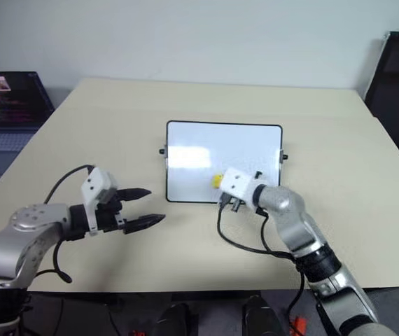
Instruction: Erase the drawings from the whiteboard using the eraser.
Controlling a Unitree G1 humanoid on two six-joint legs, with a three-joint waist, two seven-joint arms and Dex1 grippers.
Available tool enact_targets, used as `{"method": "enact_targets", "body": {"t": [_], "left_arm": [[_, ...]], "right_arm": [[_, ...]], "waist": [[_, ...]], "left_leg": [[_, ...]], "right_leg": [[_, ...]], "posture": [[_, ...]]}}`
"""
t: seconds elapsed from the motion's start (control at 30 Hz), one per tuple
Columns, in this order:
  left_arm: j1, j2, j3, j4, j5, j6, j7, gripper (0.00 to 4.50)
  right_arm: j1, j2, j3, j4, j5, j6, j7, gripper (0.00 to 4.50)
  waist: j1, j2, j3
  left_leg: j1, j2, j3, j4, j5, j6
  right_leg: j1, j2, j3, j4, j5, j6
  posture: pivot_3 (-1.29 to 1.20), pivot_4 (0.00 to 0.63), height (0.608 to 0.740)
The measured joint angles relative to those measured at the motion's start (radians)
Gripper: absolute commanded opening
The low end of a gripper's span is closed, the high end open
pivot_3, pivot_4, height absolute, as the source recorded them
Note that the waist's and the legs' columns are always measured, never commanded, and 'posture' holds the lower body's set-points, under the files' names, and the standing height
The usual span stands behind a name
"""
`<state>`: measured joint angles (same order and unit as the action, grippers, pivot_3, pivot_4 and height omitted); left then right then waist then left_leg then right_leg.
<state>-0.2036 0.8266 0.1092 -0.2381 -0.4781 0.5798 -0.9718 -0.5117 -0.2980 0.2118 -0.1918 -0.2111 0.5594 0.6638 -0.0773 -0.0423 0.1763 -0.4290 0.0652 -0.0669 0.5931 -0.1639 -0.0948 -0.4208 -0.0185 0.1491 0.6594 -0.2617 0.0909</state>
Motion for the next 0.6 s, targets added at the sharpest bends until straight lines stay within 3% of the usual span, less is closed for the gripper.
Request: {"method": "enact_targets", "body": {"t": [0.23,0.37,0.5,0.6], "left_arm": [[-0.123,-0.037,-0.061,-0.002,-0.003,-0.015,-0.025,4.50],[-0.220,-0.068,-0.115,0.020,0.004,-0.029,-0.054,4.50],[-0.316,-0.120,-0.204,0.110,0.043,-0.074,-0.099,4.50],[-0.345,-0.149,-0.242,0.161,0.064,-0.104,-0.129,4.50]], "right_arm": [[0.137,-0.059,-0.232,-0.211,0.045,0.168,-0.099,0.83],[0.181,-0.057,-0.203,-0.246,0.056,0.183,-0.128,0.83],[0.129,0.007,-0.083,-0.208,0.025,0.164,-0.207,0.83],[0.111,0.005,-0.065,-0.196,0.007,0.157,-0.253,0.83]], "waist": [[0.012,0.001,0.000],[-0.006,0.001,0.001],[-0.015,0.001,0.001],[-0.008,0.001,0.001]], "left_leg": [[-0.002,0.000,0.000,-0.001,0.000,0.000],[-0.001,0.000,0.000,0.000,0.000,0.000],[-0.001,0.000,0.000,0.000,0.000,0.000],[-0.002,0.000,0.000,0.000,0.000,0.000]], "right_leg": [[-0.001,0.000,-0.001,-0.001,-0.001,0.001],[-0.001,0.000,0.000,-0.001,-0.001,0.001],[-0.001,0.000,0.000,0.001,0.000,0.001],[-0.001,0.000,0.000,0.000,0.000,0.002]], "posture": [[0.00,0.150,0.740],[0.00,0.150,0.740],[0.00,0.150,0.740],[0.00,0.150,0.740]]}}
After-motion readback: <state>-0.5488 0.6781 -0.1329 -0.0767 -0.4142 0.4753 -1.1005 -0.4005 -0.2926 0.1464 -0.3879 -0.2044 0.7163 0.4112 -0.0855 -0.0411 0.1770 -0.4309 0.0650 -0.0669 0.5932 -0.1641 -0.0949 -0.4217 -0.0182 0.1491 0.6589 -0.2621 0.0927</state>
